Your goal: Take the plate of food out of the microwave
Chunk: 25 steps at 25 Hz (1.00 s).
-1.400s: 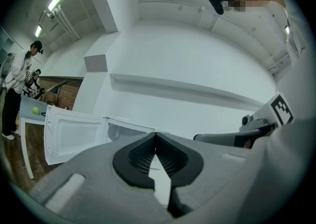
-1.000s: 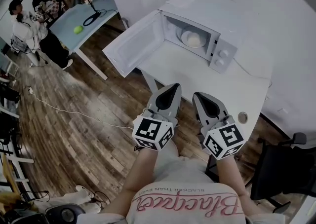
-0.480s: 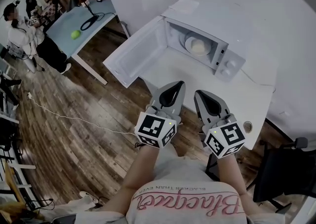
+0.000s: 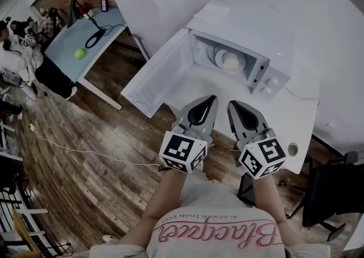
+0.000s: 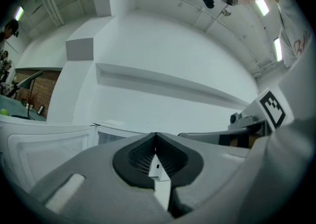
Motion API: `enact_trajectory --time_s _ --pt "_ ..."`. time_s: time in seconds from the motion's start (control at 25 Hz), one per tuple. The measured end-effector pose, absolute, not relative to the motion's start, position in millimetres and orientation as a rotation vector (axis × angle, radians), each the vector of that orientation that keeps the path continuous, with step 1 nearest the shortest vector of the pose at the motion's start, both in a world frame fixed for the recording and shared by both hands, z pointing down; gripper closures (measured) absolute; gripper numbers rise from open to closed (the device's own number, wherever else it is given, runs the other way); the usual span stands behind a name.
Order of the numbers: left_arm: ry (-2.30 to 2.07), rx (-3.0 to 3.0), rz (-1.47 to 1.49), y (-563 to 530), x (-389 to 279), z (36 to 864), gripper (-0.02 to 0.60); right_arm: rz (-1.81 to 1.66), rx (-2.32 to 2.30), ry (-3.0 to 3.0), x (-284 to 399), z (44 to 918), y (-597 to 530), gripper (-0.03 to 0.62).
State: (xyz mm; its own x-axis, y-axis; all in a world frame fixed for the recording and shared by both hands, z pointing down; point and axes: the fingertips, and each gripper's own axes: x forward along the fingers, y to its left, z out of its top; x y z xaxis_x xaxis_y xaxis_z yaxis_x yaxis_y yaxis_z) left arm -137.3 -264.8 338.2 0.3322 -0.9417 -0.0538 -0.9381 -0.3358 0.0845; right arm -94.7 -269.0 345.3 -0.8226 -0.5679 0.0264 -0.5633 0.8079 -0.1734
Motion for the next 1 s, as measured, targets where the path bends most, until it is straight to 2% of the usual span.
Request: enact_trajectory --time_s 0.4,1.0 --pt "-1.664 2.608 -0.153 -293.6 -170.6 336.1 0.575 -0.227 -1.023 2.942 -137.9 342.1 -289.9 0.582" --pt "-1.55 2.627 -0.18 -309.7 -198.4 348.2 0.575 -0.277 -1.159 2.909 -162.3 357.2 -300.9 0.582"
